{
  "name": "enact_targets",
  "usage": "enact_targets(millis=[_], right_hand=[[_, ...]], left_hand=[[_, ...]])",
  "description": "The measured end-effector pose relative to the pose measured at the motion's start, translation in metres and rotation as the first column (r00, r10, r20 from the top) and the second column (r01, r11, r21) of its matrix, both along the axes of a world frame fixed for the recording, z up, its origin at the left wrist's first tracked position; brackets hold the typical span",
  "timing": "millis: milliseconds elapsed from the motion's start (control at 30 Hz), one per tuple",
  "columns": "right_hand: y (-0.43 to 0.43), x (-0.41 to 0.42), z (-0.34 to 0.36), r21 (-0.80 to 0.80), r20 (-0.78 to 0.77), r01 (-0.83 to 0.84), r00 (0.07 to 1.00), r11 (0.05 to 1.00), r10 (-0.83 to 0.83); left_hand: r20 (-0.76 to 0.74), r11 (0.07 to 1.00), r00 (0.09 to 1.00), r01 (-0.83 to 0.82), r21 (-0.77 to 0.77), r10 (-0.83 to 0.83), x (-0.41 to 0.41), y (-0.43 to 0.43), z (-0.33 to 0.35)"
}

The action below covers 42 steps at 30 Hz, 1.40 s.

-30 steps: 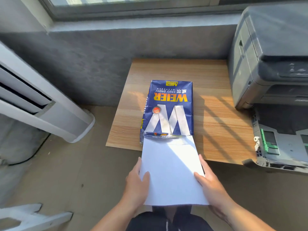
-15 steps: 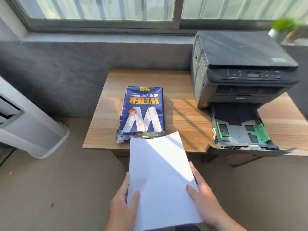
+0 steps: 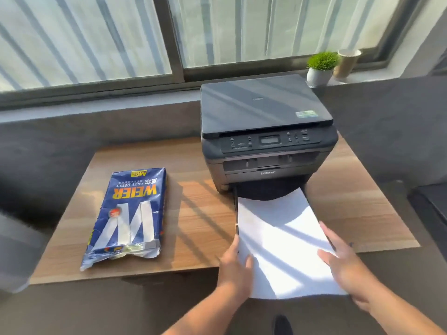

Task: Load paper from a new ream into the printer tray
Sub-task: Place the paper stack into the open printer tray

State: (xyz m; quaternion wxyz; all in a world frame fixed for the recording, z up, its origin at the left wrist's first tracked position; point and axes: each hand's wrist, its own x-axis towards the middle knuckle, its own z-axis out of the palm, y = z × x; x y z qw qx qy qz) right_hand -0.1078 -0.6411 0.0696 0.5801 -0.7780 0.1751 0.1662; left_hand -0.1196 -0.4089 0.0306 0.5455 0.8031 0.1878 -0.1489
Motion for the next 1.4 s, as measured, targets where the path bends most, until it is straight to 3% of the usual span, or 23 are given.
enact_targets(millis=[167, 400, 600, 900, 1033, 1267, 1400], right_hand=[[-0.035, 0.045, -0.019, 0.008, -0.071, -0.144, 0.987, 0.99, 0.144], [-0.044, 0.07, -0.048, -0.024, -0.127, -0.176, 0.977, 0.984, 0.172], [-0.048, 0.068, -0.07, -0.093, -0.157, -0.2, 0.97, 0.975, 0.184], [-0.042, 0.051, -0.077, -0.156, -0.086, -0.231, 0.972, 0.96, 0.219], [-0.04, 0.06, -0.083, -0.212, -0.073, -0.209, 0.977, 0.955, 0.198], [-0.031, 0.086, -0.088, -0.353, -0.218, -0.209, 0.966, 0.912, 0.137], [-0.044, 0.09, -0.1, -0.315, -0.197, -0.149, 0.976, 0.937, 0.089]], left_hand=[[-0.156, 0.995, 0.984, -0.085, 0.046, 0.091, 0.028, -0.038, -0.01], [-0.24, 0.988, 0.959, -0.138, 0.069, 0.151, 0.043, -0.052, -0.022], [-0.21, 0.983, 0.966, -0.125, 0.138, 0.152, 0.049, -0.055, -0.024], [-0.03, 0.982, 0.991, -0.122, 0.141, 0.128, 0.027, -0.058, -0.018], [-0.051, 0.982, 0.988, -0.139, 0.124, 0.147, 0.038, -0.055, -0.021], [-0.108, 0.973, 0.981, -0.139, 0.185, 0.16, 0.06, -0.05, -0.032], [-0.143, 0.976, 0.982, -0.096, 0.195, 0.125, 0.064, -0.048, -0.04]])
